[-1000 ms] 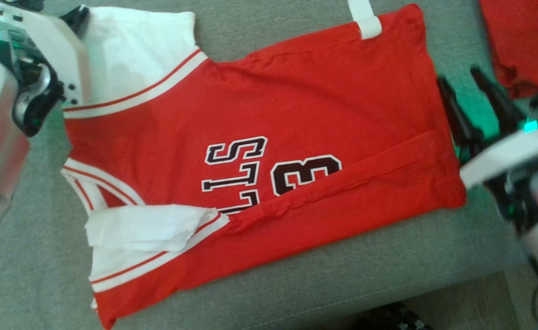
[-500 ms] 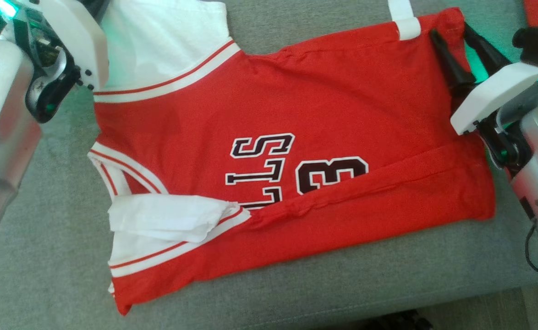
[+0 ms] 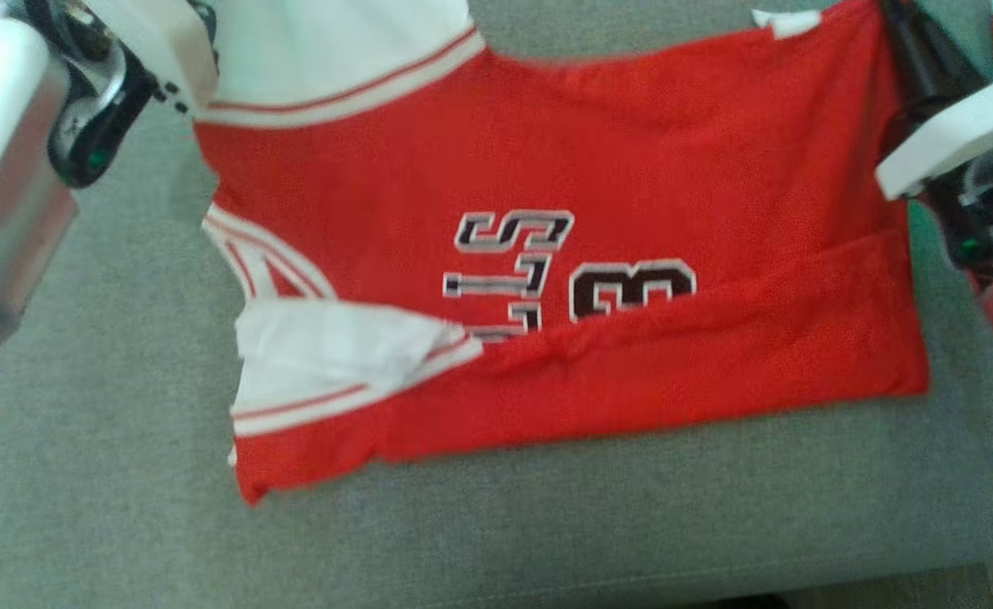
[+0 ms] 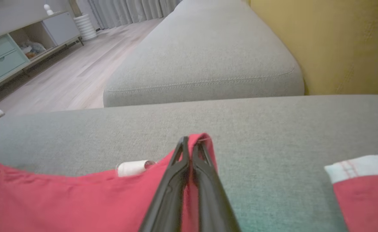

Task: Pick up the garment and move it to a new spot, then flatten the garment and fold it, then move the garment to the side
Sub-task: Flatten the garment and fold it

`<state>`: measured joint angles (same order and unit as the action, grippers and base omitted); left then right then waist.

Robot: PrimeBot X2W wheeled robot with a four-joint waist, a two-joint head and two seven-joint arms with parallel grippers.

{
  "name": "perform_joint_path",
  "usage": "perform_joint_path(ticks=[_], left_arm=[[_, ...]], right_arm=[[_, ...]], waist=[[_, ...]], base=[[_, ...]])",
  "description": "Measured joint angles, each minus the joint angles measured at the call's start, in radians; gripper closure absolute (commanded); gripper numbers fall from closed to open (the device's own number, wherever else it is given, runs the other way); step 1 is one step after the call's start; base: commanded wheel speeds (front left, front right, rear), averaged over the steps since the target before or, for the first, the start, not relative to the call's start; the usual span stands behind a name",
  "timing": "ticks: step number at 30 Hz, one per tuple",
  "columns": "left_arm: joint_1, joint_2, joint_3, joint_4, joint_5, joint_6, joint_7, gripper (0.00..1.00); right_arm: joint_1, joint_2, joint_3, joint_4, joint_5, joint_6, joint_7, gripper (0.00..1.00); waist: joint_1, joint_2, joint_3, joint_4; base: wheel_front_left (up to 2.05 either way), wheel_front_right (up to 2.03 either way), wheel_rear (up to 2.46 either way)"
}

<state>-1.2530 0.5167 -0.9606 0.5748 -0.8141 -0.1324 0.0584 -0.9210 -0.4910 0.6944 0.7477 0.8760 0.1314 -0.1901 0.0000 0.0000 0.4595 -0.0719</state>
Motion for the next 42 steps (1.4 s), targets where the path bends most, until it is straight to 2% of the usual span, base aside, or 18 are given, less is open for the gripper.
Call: perform_joint_path(ticks=[6, 10, 16, 27, 34, 40, 41, 42], left_arm=[[-0.005, 0.030, -0.054, -0.056, -0.044, 0.000, -0.035, 1.00], [0.042, 0.088, -0.085, -0.110, -0.071, 0.000, -0.052, 1.00], [0.215, 0.190, -0.117, -0.206, -0.102, 0.016, -0.066, 1.00], [0.530, 0.312, -0.171, -0.478, -0.180, 0.185, -0.096, 1.00], [0.619, 0.337, -0.178, -0.552, -0.195, 0.249, -0.128, 1.00], [0.688, 0.332, -0.182, -0.546, -0.216, 0.291, -0.180, 1.00], [0.698, 0.324, -0.183, -0.541, -0.222, 0.299, -0.191, 0.61], [0.710, 0.313, -0.181, -0.534, -0.232, 0.302, -0.204, 0.00]], right_arm=[[0.011, -0.050, 0.011, -0.023, 0.043, 0.000, -0.005, 1.00], [0.069, -0.081, 0.023, -0.062, 0.077, 0.000, -0.009, 1.00], [0.221, -0.119, 0.032, -0.106, 0.120, 0.000, -0.018, 1.00], [0.442, -0.166, -0.017, -0.197, 0.132, 0.000, -0.040, 1.00], [0.562, -0.160, -0.086, -0.239, 0.086, 0.000, -0.040, 1.00], [0.620, -0.101, -0.164, -0.252, 0.039, 0.000, -0.038, 1.00], [0.631, -0.086, -0.179, -0.251, 0.032, 0.000, -0.038, 1.00], [0.639, -0.072, -0.194, -0.249, 0.026, 0.000, -0.038, 0.76]], waist=[[-0.0001, 0.0000, -0.039, 0.023], [-0.0001, 0.0000, -0.073, 0.040], [-0.0002, 0.0000, -0.124, 0.064], [-0.0003, 0.0000, -0.170, 0.097], [-0.0001, 0.0000, -0.159, 0.088], [-0.0001, 0.0001, -0.167, 0.073], [-0.0001, 0.0000, -0.171, 0.072], [0.0000, 0.0000, -0.175, 0.071]], base=[[0.00, 0.00, 0.00], [0.00, 0.00, 0.00], [0.00, 0.00, 0.00], [0.00, 0.00, 0.00], [0.00, 0.00, 0.00], [0.00, 0.00, 0.00], [0.00, 0.00, 0.00], [0.00, 0.00, 0.00]])
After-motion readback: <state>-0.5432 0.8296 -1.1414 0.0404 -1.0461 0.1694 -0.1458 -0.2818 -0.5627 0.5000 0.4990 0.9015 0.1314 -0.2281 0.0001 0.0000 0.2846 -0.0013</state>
